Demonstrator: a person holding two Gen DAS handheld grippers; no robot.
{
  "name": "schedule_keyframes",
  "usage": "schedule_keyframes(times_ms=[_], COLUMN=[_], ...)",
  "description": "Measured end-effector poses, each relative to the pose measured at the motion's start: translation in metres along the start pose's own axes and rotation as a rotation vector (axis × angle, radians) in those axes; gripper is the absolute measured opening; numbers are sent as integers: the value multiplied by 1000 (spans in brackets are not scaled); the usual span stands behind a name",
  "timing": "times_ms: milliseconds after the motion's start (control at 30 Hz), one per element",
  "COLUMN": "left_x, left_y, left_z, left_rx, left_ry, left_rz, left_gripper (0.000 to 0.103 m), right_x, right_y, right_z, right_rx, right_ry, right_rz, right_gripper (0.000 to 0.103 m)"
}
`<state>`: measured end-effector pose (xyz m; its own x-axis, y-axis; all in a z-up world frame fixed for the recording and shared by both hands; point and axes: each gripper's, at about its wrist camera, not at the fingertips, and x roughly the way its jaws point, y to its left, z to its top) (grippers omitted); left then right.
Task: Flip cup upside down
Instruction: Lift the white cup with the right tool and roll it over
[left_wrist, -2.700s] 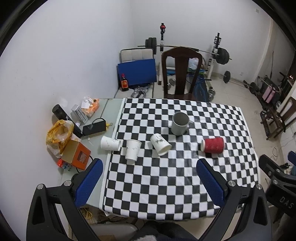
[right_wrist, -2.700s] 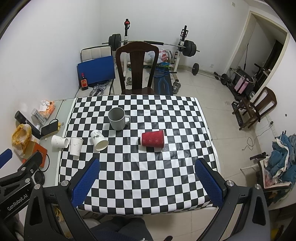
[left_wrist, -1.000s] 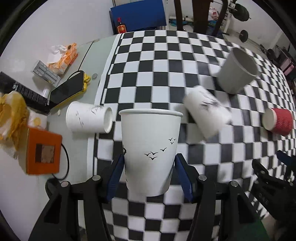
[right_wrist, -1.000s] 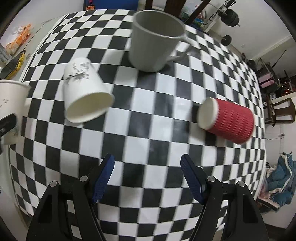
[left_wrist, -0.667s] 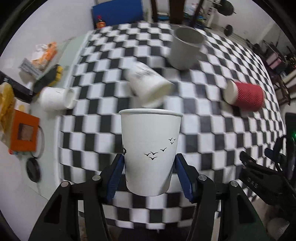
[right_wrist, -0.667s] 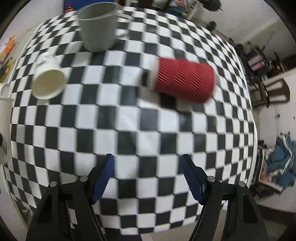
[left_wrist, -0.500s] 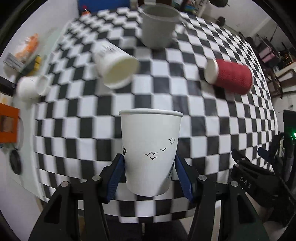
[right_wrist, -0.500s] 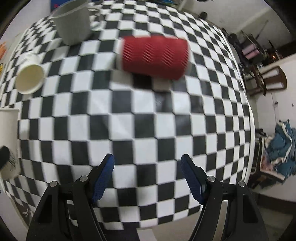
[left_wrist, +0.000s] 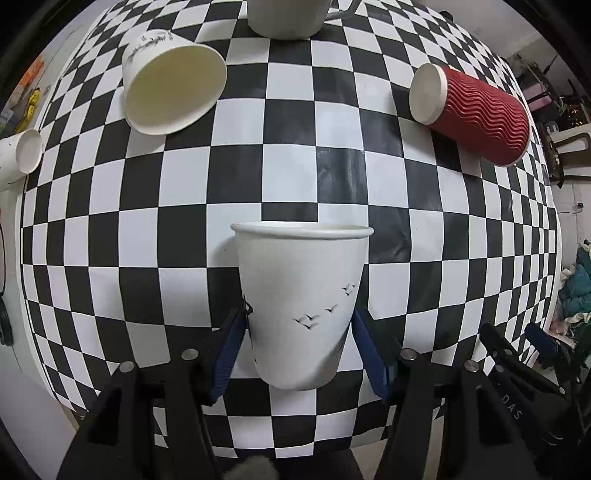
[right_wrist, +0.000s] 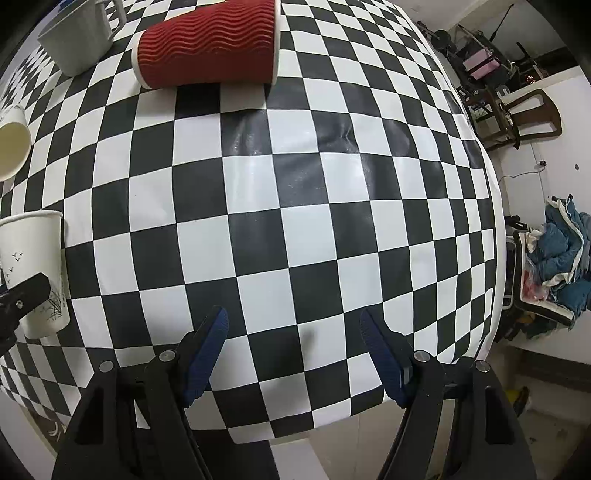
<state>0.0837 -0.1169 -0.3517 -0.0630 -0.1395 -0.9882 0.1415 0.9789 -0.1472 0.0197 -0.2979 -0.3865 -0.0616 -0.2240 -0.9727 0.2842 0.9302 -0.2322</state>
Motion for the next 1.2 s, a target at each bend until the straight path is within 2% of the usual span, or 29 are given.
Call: schedule_keyframes(times_ms=[100,133,200,367,433,600,733,800,933,1067,1133,1200], left_x=[8,8,6,-14,-29,-76,-90,-88,-62,-30,-16,-1], left_y=[3,7,11,14,19,49,61,65,85,102,108,114], left_z=[4,5,7,13,11,-3,-21,-31,-42,-56,-67,-70], left_rx=[27,30,34,39,43,14,-8,-17,-49,-89,-101,-110], left_ry=[10,7,-8,-49,-76,-159,-219,-243,-225,-178,-148,-122], left_rz=[51,51,49,50,47,29,112,185,282,310,309,295], left_gripper=[78,85,94,97,103,103,103,103,103,103,103,103], right_x=[-4,-5,-6,-15,-24,-61,-95,-105,-107,-89,-71,-52], right_y=[0,-3,-8,-13,-15,-6,23,45,97,139,149,154], right_z=[2,3,5,10,11,13,14,11,-7,-49,-72,-89], right_rx=[12,28,51,72,62,-76,-336,-509,-915,-1409,-1669,-1873], right_ry=[-9,-14,-21,-27,-52,-145,-214,-255,-321,-452,-504,-548], right_rz=[16,33,50,73,89,89,35,-31,-252,-519,-651,-754], right_gripper=[76,76,76,76,80,85,85,85,85,85,85,85])
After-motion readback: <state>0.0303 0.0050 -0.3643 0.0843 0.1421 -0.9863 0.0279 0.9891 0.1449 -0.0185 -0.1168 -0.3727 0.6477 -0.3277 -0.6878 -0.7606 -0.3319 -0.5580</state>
